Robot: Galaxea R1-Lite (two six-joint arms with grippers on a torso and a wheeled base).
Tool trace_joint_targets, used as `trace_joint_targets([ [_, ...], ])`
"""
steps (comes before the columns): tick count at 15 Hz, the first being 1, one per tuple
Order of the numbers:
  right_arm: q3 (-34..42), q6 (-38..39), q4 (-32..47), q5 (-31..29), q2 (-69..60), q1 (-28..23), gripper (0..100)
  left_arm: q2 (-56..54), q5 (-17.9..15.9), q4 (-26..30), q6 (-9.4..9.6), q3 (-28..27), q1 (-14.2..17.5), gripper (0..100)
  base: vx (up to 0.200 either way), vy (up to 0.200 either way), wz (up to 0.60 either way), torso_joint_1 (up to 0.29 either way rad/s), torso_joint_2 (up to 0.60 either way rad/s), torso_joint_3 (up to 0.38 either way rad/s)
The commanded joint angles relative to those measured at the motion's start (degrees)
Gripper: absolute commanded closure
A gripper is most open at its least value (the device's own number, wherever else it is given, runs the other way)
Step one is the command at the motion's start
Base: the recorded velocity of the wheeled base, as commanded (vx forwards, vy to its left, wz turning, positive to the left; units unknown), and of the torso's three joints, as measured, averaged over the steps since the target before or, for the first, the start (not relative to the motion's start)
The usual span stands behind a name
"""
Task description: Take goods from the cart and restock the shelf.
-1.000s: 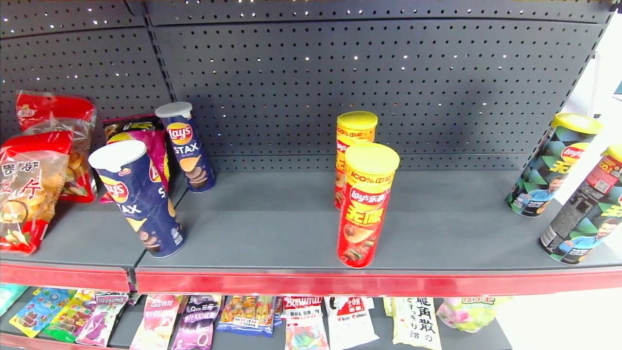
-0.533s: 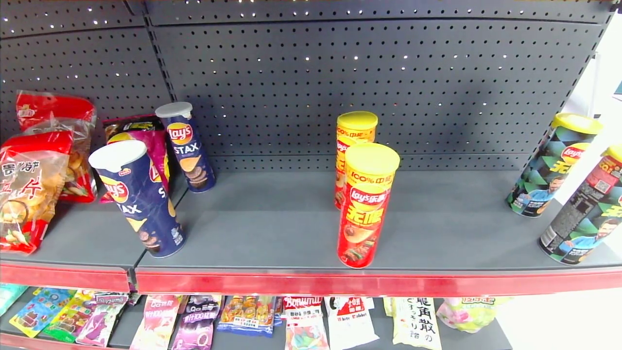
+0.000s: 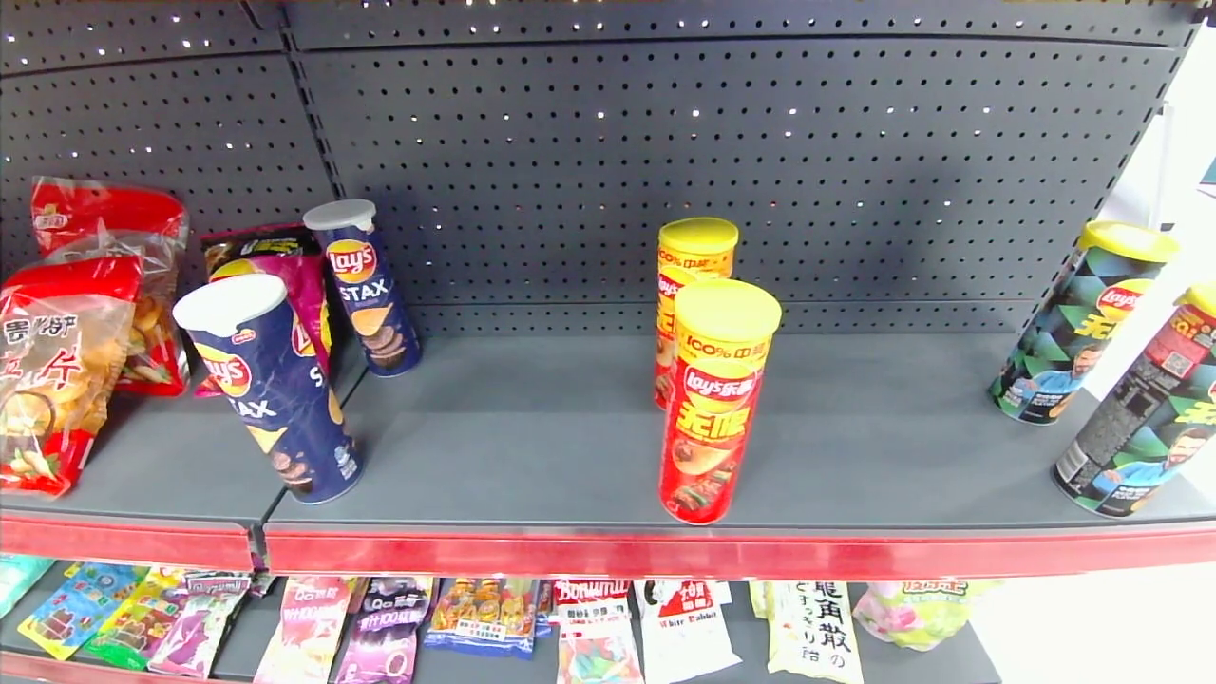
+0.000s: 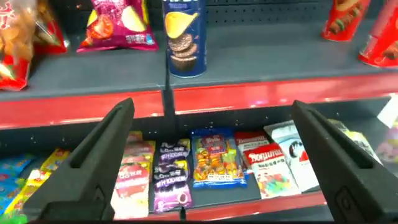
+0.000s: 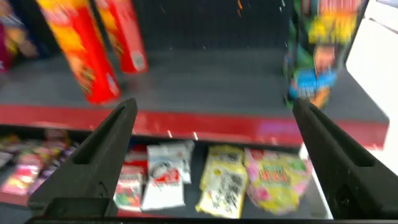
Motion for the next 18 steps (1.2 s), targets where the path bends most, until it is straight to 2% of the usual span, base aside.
trace_joint_targets([
  [1,-11.9,-2.7,-0.7,5.3,19.7,2.7,0,-0.1,4.2,1.1,0.62,0.0,0.0,0,0.0,0.0,0.0,0.0,0.0,0.0],
  [2,-17.4,-4.2,-0.7,5.5,28.4,3.2,0,-0.1,7.5,3.9,-0.79,-0.2,0.0,0,0.0,0.0,0.0,0.0,0.0,0.0],
  [3,-19.5,-5.6,-0.7,5.6,32.3,3.9,0,-0.1,7.5,3.2,-1.67,0.0,0.0,0,0.0,0.0,0.0,0.0,0.0,0.0],
  [4,-22.2,-9.9,-0.9,5.5,39.6,8.0,0,-0.1,7.5,2.8,-2.11,0.0,0.0,0,0.0,0.0,0.0,0.0,0.0,0.0],
  [5,-22.7,-10.6,-1.7,5.3,43.8,12.2,0,-0.1,7.5,2.8,-2.28,0.0,0.0,0,0.0,0.0,0.0,0.0,0.0,0.0],
  [6,-22.6,-10.6,-3.2,5.1,46.9,14.3,0,-0.1,7.5,2.8,-2.2,0.0,0.0,0,0.0,0.0,0.0,0.0,0.0,0.0],
  [10,-22.9,-10.8,-9.8,4.2,61.1,16.7,0,-0.1,7.5,2.8,-2.11,0.0,0.0,0,0.0,0.0,0.0,0.0,0.0,0.0],
  [12,-23.0,-10.7,-12.3,-0.8,67.7,17.7,0,-0.1,7.5,2.8,-2.11,0.0,0.0,0,0.0,0.0,0.0,0.0,0.0,0.0],
  [16,-22.6,-10.6,-17.7,-2.6,74.8,18.0,0,-0.1,7.5,2.8,-2.11,0.0,0.0,0,0.0,0.0,0.0,0.0,0.0,0.0],
  [18,-23.1,-10.8,-19.1,-8.1,78.3,18.1,0,-0.1,7.5,2.8,-2.02,0.0,0.0,0,0.0,0.0,0.0,0.0,0.0,0.0],
])
